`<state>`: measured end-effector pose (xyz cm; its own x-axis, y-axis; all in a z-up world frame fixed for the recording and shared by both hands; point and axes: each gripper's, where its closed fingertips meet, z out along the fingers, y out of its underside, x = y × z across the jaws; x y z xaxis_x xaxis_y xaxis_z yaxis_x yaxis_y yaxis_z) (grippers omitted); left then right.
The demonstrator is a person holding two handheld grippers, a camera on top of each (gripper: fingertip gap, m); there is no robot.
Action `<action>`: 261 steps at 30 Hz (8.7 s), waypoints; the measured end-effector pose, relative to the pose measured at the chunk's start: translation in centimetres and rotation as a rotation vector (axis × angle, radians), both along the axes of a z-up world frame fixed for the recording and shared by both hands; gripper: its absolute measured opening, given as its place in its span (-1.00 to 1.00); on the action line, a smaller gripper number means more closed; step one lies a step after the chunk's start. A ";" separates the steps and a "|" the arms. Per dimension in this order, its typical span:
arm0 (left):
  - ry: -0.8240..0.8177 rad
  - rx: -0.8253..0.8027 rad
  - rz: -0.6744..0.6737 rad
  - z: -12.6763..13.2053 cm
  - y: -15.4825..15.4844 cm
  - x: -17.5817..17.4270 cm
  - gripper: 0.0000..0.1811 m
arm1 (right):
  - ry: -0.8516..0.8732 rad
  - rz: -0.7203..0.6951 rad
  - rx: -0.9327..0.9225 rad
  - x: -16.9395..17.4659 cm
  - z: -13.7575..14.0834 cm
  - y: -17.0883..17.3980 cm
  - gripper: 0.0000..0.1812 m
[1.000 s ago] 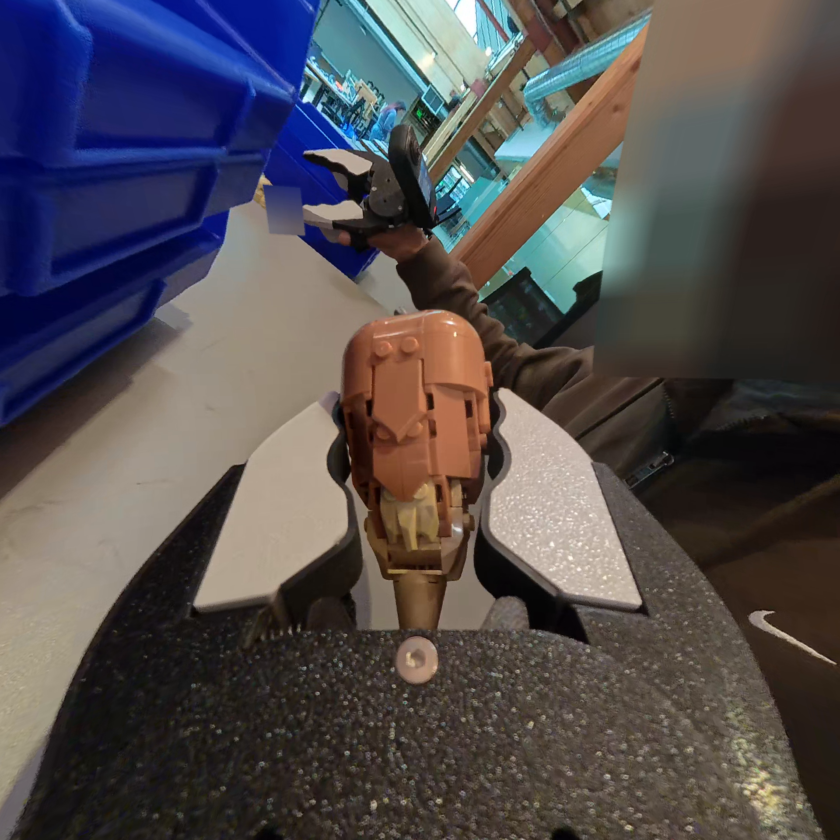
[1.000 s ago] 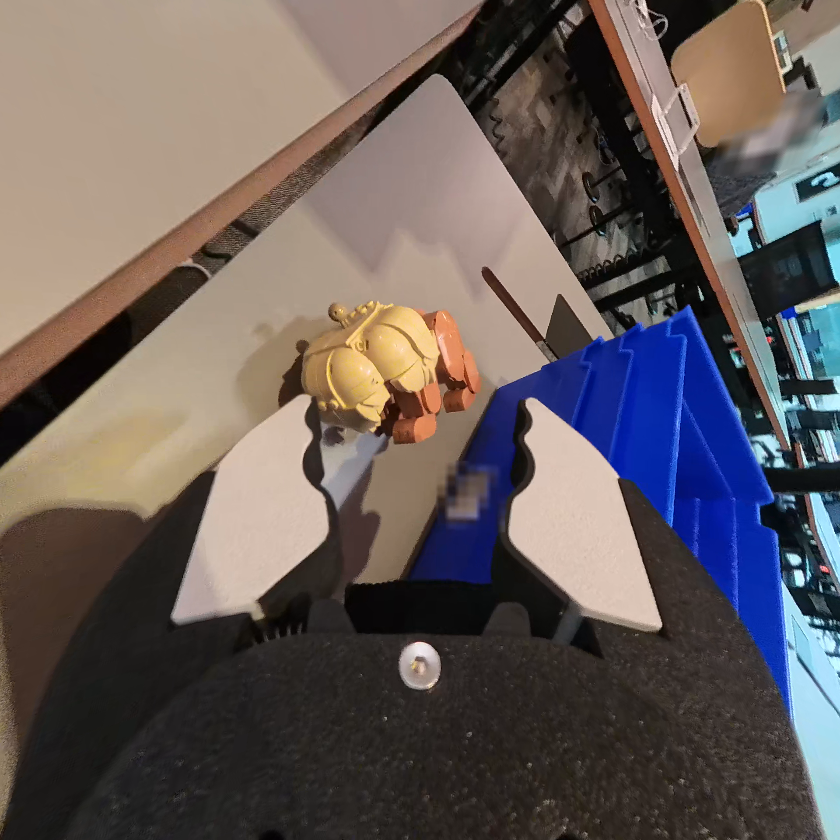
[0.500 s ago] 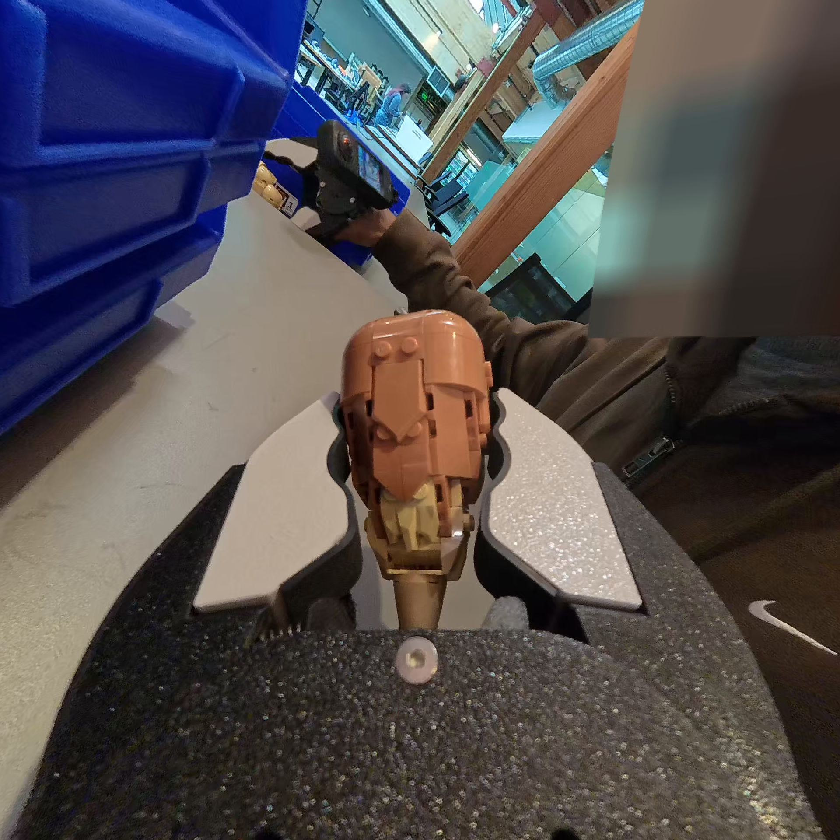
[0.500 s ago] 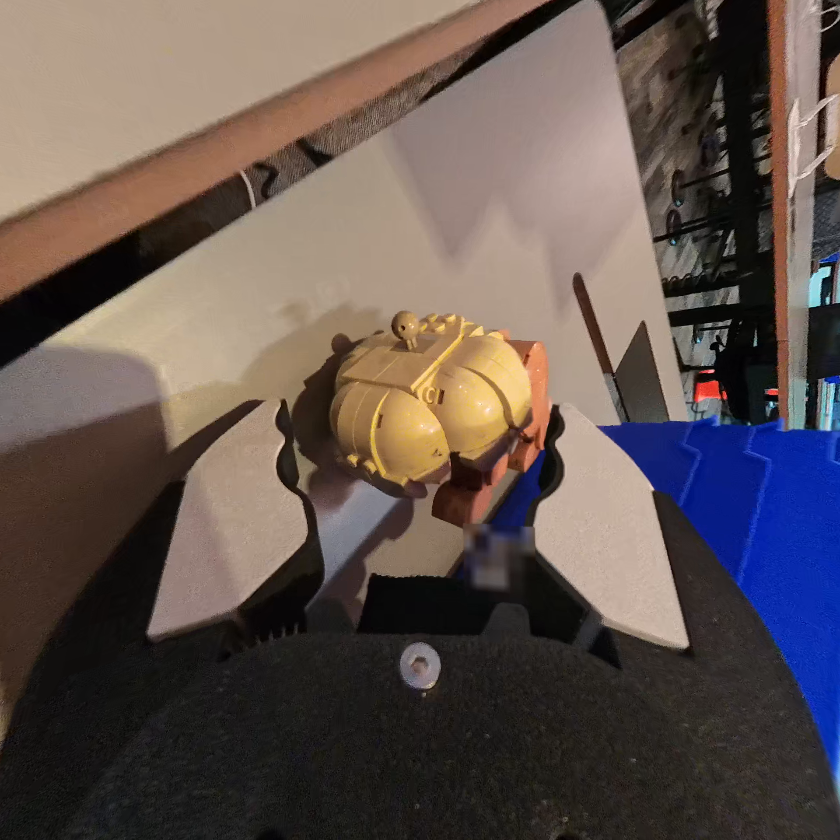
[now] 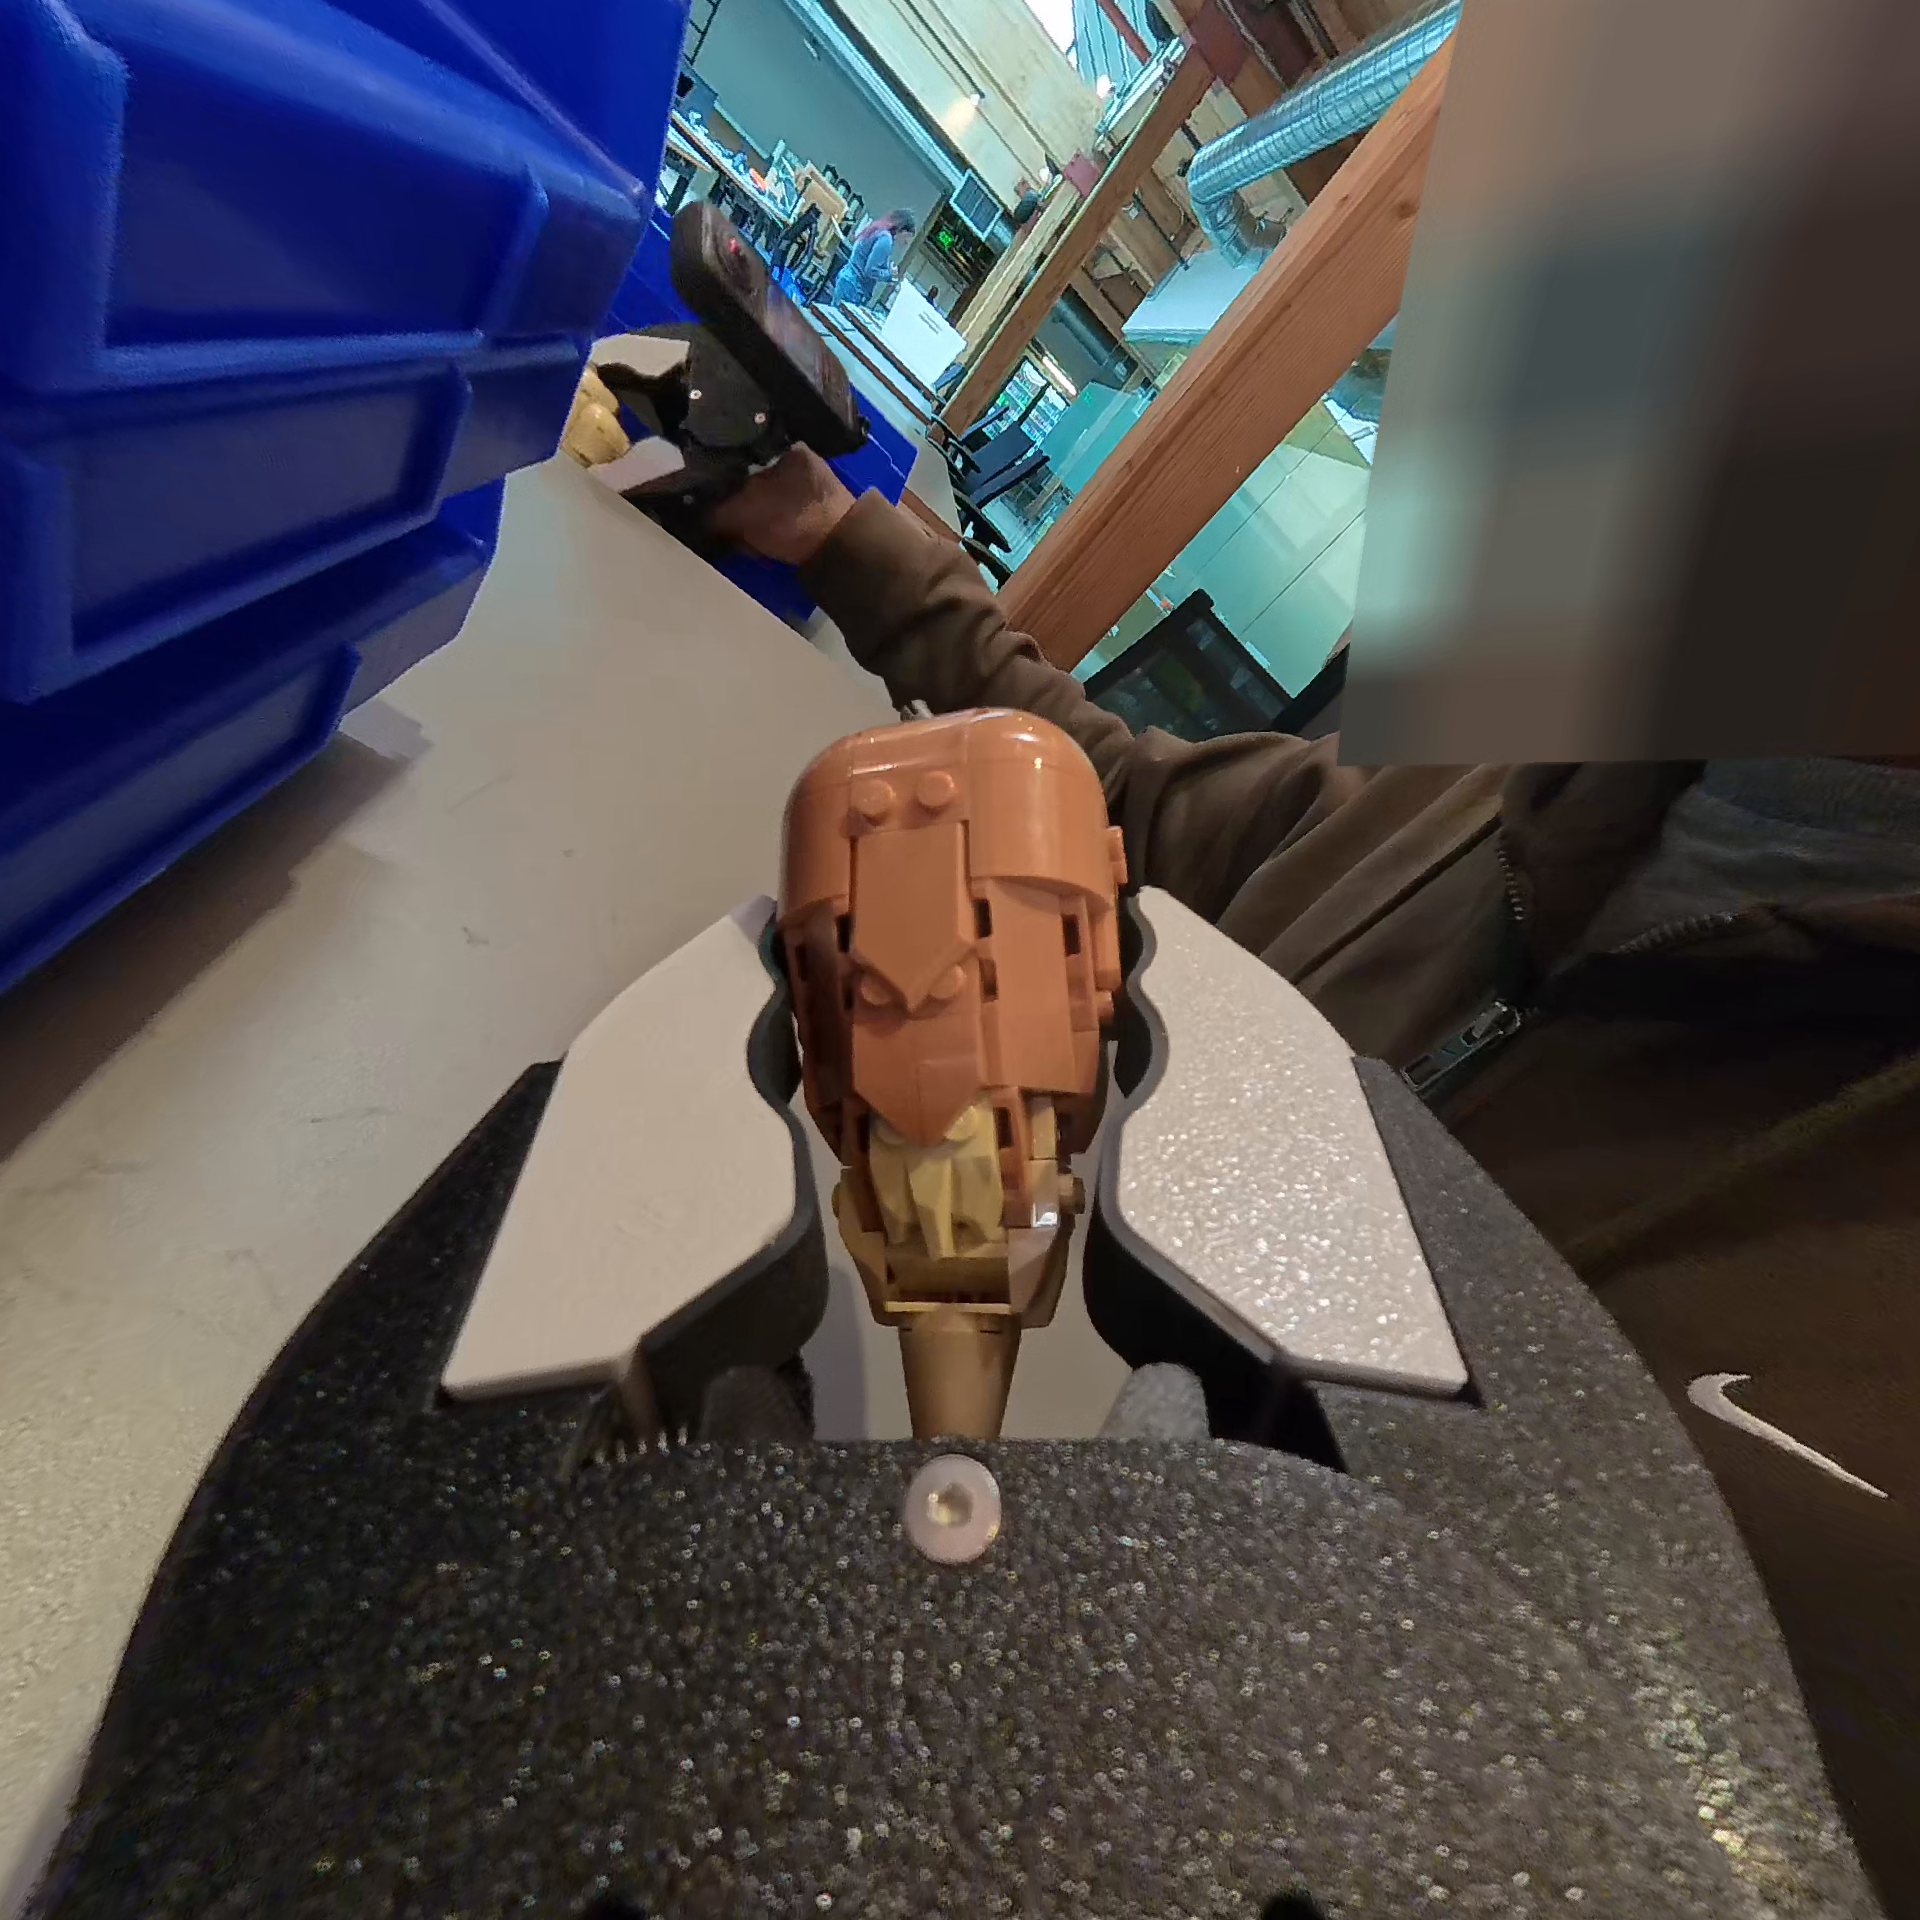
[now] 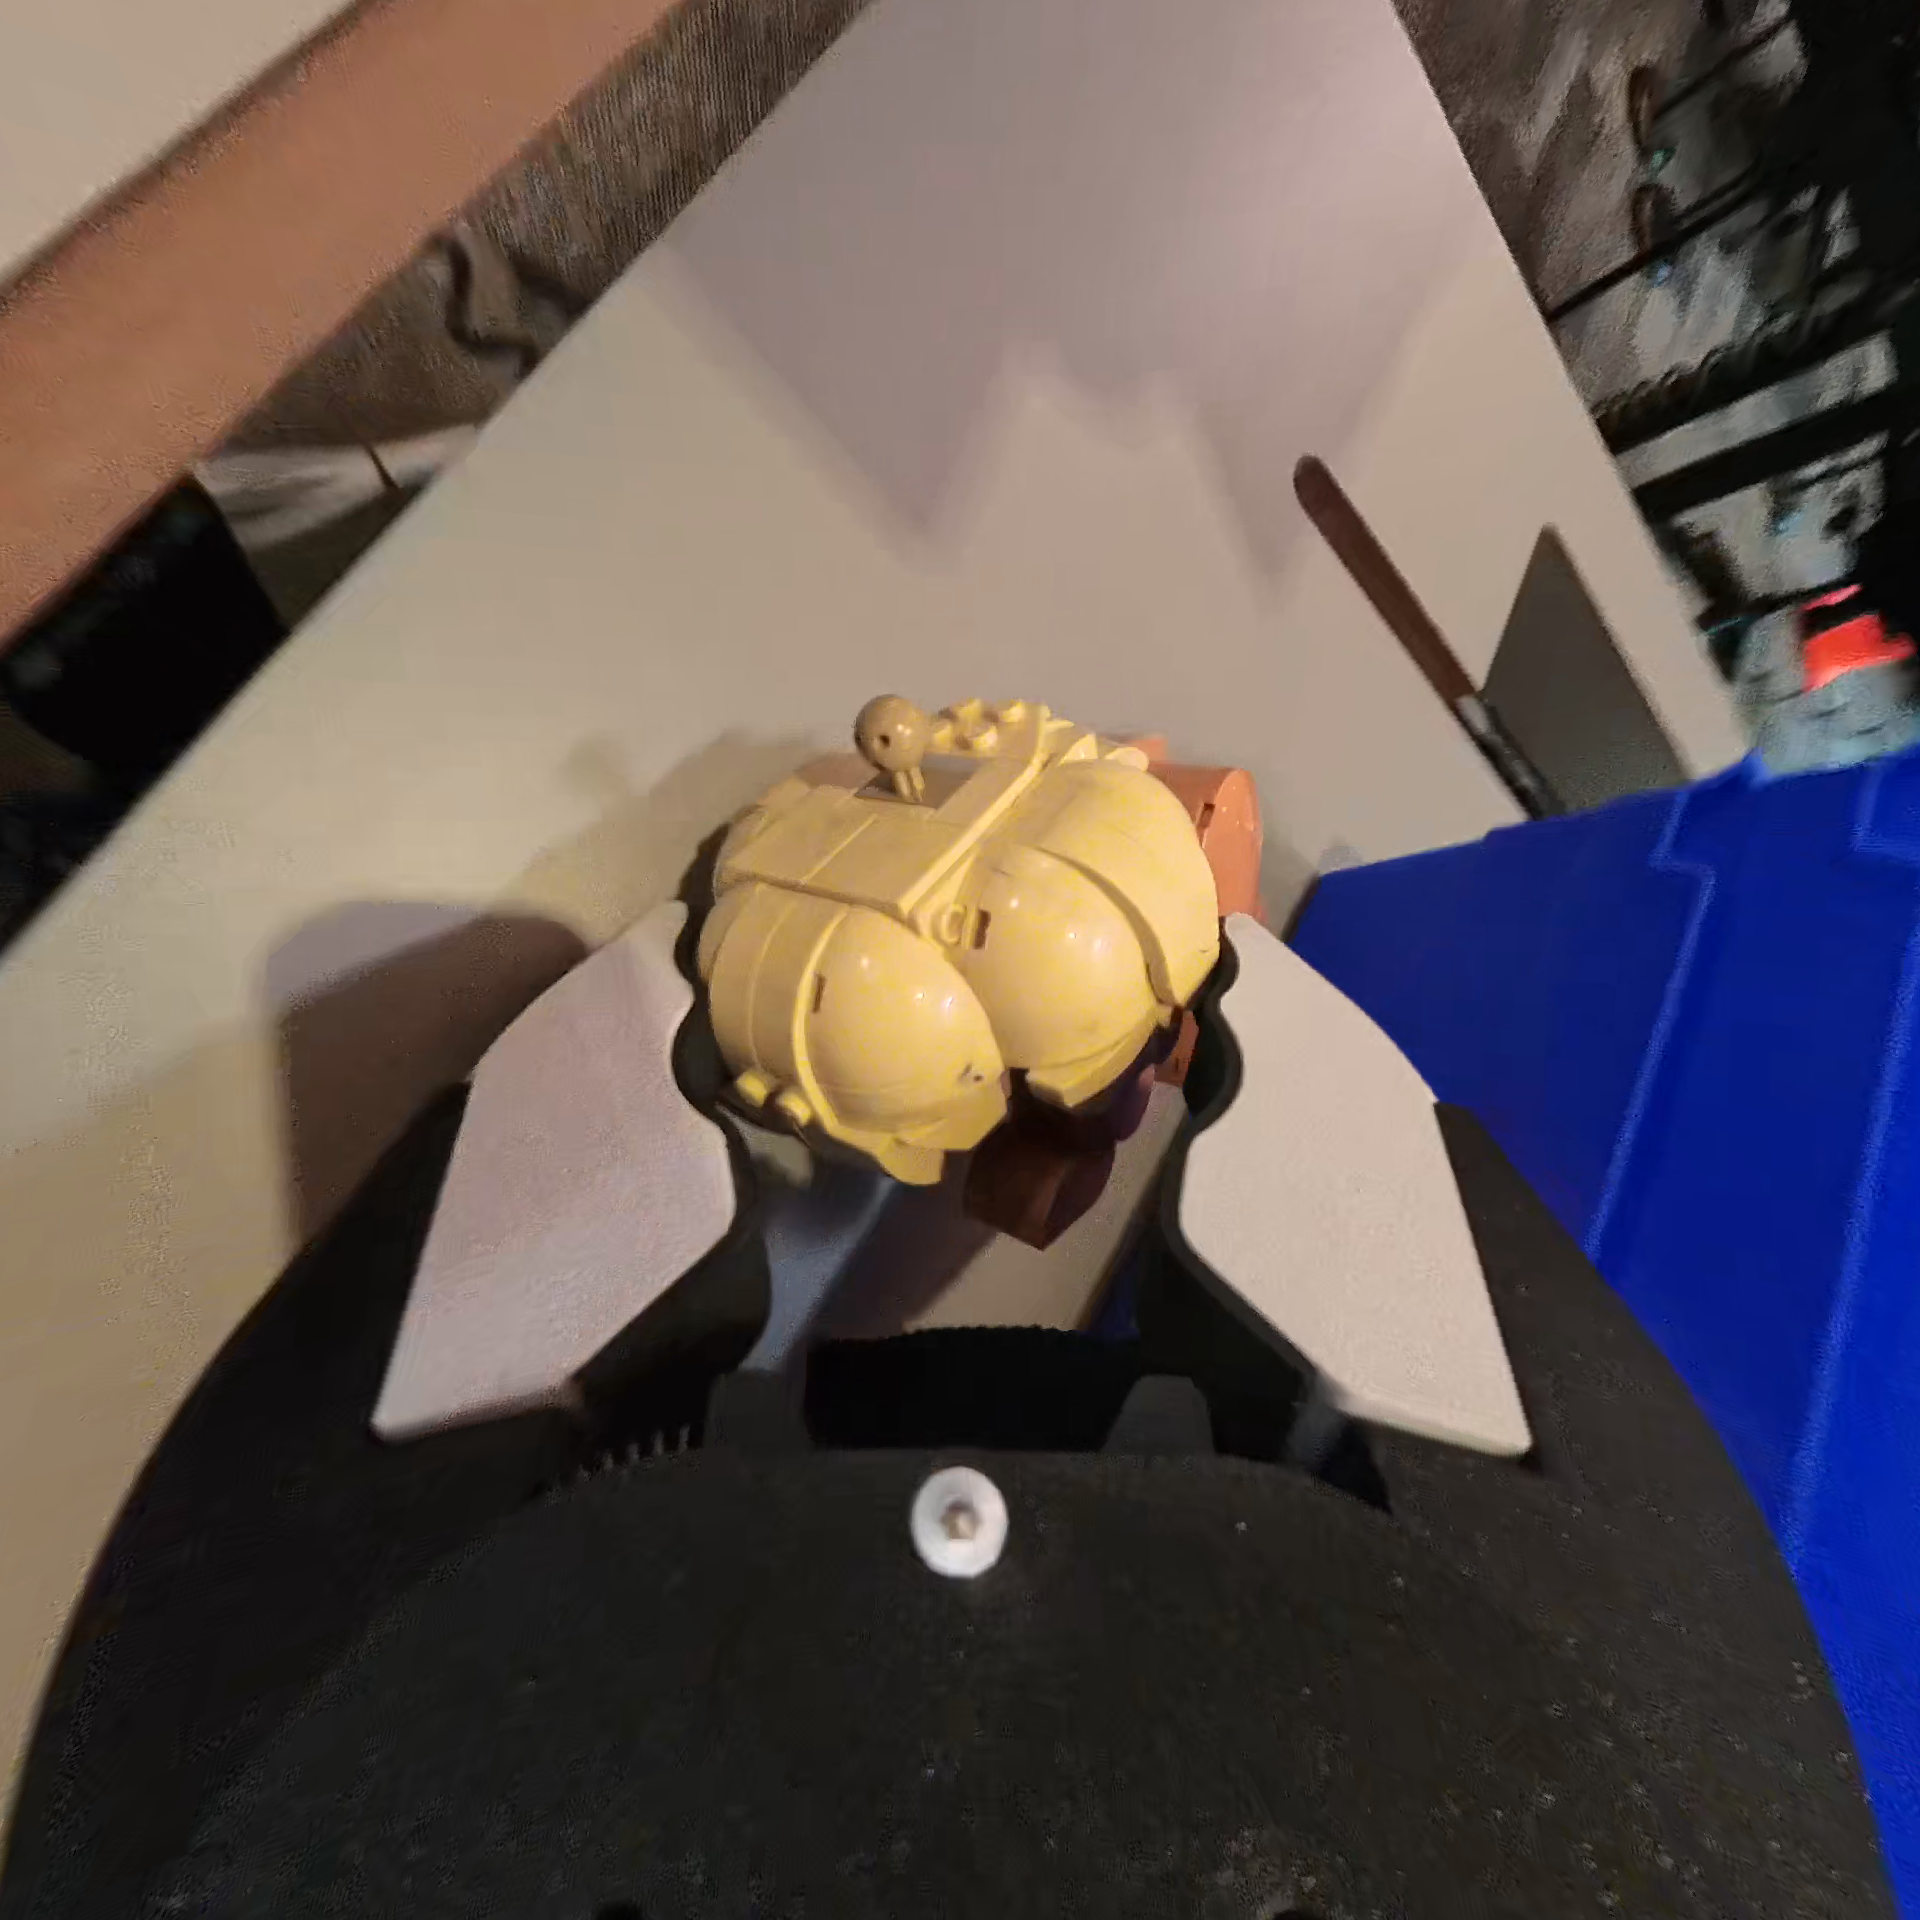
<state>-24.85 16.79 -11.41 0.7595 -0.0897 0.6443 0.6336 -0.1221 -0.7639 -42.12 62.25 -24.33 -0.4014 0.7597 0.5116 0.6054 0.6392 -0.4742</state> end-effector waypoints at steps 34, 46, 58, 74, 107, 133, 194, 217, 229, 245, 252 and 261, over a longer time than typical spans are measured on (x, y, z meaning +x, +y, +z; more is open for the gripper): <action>0.034 0.013 0.023 0.2 -0.5 -0.4 -0.35 | 0.167 0.351 -1.156 13.4 16.3 -19.9 -0.02; 0.075 -0.010 0.054 0.0 -2.1 0.2 -0.35 | -0.051 0.492 -1.008 16.0 11.6 -29.1 -0.01; 0.083 0.000 0.041 0.1 -2.2 0.4 -0.35 | 0.017 0.597 -0.936 16.9 14.1 -28.9 -0.03; 0.106 0.004 0.066 0.1 -2.6 0.4 -0.35 | 0.115 -0.418 -0.366 -4.8 -0.9 4.2 -0.29; 0.189 -0.045 0.074 -0.3 -5.3 2.9 -0.35 | -0.194 0.169 -0.765 12.4 6.1 -23.9 -0.66; 0.947 -0.560 0.086 -6.6 -9.2 0.5 -0.35 | 0.219 0.629 -0.738 12.1 14.5 -54.9 -0.67; 0.717 -0.643 -0.108 -8.7 -9.4 -1.7 -0.35 | 0.378 0.728 -0.624 8.3 11.8 -56.1 -0.83; 0.592 -0.531 -0.062 -6.7 -10.6 -2.5 -0.38 | 0.309 0.751 -0.736 8.9 13.5 -55.7 -0.77; 0.206 -0.132 0.082 0.1 -11.5 -4.7 -0.38 | 0.802 1.015 -0.343 12.1 17.5 -56.0 -0.44; 0.399 -0.380 0.026 -3.6 -10.4 -3.2 -0.36 | 0.764 1.079 0.341 11.6 11.3 -57.6 -0.36; 0.416 0.047 0.149 4.2 -12.0 -4.3 -0.24 | 0.599 0.918 -0.427 11.0 15.3 -56.4 -0.36; 0.392 0.108 0.236 5.1 -12.8 -5.6 -0.32 | 0.537 0.865 -1.230 12.5 20.9 -54.7 -0.37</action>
